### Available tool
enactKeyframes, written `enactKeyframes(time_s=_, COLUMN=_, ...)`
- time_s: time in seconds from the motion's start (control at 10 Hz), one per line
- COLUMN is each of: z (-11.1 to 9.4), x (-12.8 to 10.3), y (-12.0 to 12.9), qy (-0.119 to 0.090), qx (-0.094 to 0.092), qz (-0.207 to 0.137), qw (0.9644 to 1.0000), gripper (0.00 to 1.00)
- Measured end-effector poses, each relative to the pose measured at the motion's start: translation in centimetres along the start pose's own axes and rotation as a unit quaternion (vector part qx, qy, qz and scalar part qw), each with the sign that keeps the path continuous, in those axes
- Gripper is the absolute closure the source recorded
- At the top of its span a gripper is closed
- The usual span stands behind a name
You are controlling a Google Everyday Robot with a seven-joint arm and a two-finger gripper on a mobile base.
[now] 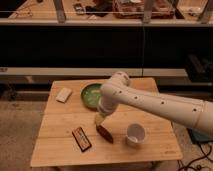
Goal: Place the pepper in the ceramic bowl
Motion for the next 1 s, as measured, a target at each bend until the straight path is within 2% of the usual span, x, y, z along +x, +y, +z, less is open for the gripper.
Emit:
enactKeyframes(time_s=0.2, z=2.4, x=-0.6, y=1.1, qy=-0.01, qx=-0.005, qz=0.013, qw=0.9999, gripper=0.4)
enactKeyframes(time_s=0.5, z=4.8, x=-0.7, y=1.9, qy=0.004, qx=-0.001, qz=0.024, qw=0.9997, gripper=0.4)
enactKeyframes(time_s=1.0, z=6.8, x=-1.6, y=2.5, qy=0.009, qx=0.008, qz=0.037, qw=0.9992, gripper=0.4)
